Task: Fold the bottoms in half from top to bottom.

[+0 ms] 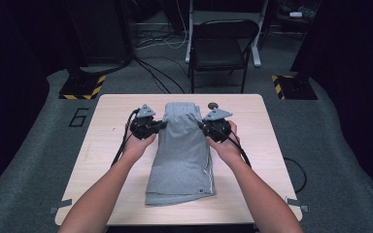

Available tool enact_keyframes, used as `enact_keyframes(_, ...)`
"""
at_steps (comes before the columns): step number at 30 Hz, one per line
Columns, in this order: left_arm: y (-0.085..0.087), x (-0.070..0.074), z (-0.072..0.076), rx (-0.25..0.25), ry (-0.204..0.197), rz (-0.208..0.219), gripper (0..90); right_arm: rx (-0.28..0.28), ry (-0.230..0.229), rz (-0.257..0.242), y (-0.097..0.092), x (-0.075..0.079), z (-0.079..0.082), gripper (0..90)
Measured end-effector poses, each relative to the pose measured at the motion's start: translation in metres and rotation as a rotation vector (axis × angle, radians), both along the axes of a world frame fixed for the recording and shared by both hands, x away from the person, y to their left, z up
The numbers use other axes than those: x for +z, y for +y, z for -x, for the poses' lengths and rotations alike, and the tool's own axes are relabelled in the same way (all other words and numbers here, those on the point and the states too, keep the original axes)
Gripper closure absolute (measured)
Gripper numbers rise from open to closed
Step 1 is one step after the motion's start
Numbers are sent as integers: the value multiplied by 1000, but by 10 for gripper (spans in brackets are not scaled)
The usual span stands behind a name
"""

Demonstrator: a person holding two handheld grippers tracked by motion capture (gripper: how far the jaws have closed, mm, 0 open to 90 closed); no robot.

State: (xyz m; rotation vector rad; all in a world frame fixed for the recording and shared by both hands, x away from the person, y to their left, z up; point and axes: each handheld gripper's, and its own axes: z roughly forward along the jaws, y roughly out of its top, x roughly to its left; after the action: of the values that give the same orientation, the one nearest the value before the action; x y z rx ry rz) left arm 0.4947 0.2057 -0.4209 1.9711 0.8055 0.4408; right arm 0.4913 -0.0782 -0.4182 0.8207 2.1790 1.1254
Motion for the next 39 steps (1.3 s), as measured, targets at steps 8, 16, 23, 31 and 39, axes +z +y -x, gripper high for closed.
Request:
enact_keyframes(8, 7, -16, 38, -68, 8, -11, 874, 106, -62, 61, -2, -11, 43, 793)
enact_keyframes(16, 8, -43, 70, -121, 81, -45, 872, 180, -24, 127, -2, -38, 78, 788)
enact_keyframes(23, 5, -62, 82, -119, 138, -60, 868, 187, 73, 102, -3, -61, 94, 774)
enact_keyframes(31, 1, -80, 89, -134, 193, -100, 858, 149, 182, 29, -6, -78, 97, 736)
enact_keyframes(39, 1, -89, 90, -145, 214, -124, 852, 138, 250, 9, -10, -87, 98, 708)
